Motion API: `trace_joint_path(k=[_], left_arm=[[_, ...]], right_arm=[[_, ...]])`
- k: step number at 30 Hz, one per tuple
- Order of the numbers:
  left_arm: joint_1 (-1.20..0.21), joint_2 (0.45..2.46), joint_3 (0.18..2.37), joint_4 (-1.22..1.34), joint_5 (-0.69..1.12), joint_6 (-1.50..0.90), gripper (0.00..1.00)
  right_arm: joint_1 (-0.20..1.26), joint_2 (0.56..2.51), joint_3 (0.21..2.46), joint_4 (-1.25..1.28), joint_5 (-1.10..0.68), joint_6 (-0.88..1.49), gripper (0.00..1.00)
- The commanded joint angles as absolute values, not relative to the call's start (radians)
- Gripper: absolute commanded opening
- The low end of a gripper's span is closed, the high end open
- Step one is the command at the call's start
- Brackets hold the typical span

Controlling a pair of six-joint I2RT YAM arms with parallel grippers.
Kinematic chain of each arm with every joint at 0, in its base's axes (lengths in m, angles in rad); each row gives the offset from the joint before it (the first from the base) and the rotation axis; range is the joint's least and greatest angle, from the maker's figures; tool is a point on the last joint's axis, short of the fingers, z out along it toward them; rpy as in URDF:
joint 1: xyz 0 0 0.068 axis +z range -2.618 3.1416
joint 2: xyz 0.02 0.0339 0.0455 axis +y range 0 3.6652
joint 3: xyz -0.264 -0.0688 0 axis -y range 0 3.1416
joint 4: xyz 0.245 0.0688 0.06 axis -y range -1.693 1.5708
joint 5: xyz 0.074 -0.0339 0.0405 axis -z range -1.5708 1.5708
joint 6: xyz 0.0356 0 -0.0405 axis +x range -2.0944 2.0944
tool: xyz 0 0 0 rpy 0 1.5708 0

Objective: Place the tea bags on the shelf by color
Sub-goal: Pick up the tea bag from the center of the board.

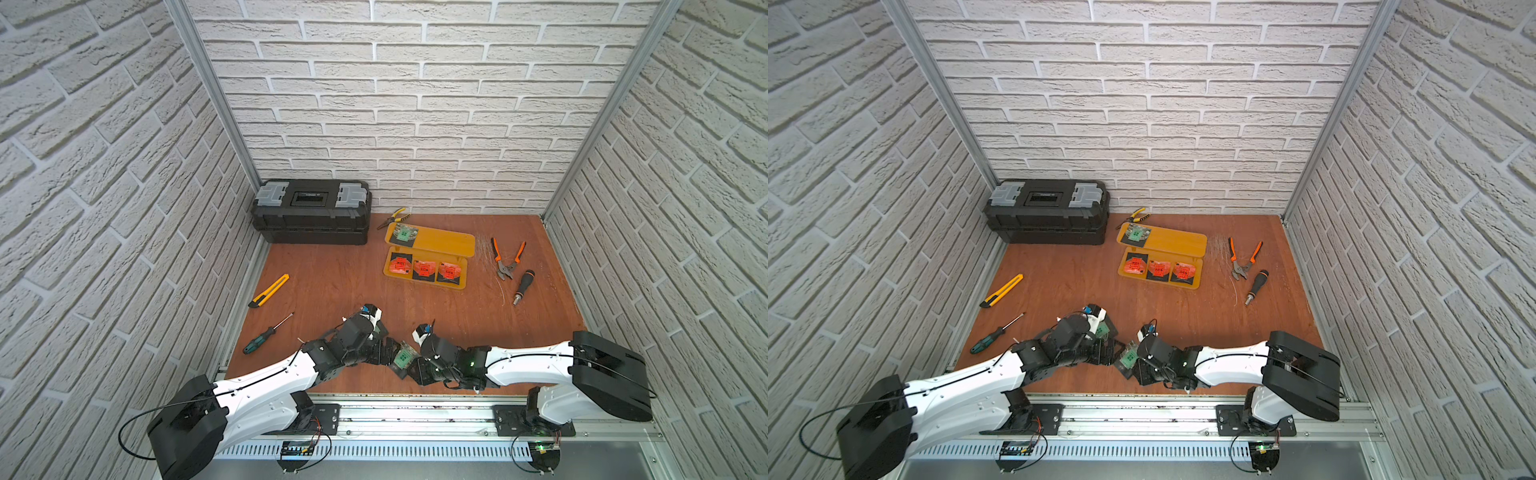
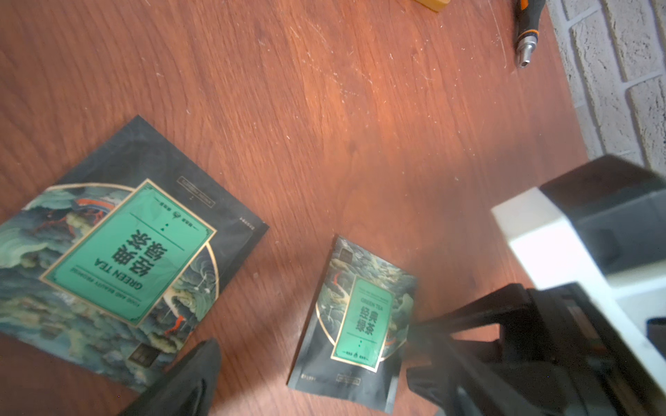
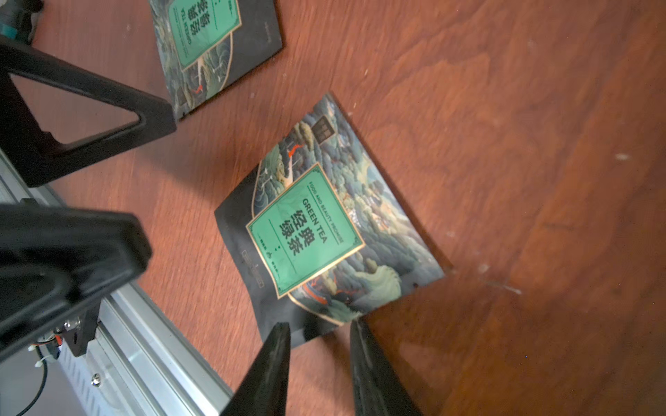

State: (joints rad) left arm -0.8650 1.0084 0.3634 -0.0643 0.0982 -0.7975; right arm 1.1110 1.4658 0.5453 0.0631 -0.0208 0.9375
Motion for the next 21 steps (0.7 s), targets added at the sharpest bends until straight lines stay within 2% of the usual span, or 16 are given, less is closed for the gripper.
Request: trace_joint_path(k=[1, 8, 21], left_arm=[[-0.871, 1.014, 0.338, -0.037, 0.105, -0.813, 0.96], [-0.871, 0.999, 0.319, -0.033, 0.095, -0.83, 0.94], [-0.871, 1.01, 0.307, -0.01, 0.073, -0.861, 0.86]], right_arm=[[1.116, 1.485, 0.568, 0.056, 0.034, 0.924, 0.33], [1.095, 1.496, 0.586, 0.059, 0.071, 0.907, 0.33], [1.085, 1.462, 0.593, 0.069, 0.037, 0.902, 0.3]])
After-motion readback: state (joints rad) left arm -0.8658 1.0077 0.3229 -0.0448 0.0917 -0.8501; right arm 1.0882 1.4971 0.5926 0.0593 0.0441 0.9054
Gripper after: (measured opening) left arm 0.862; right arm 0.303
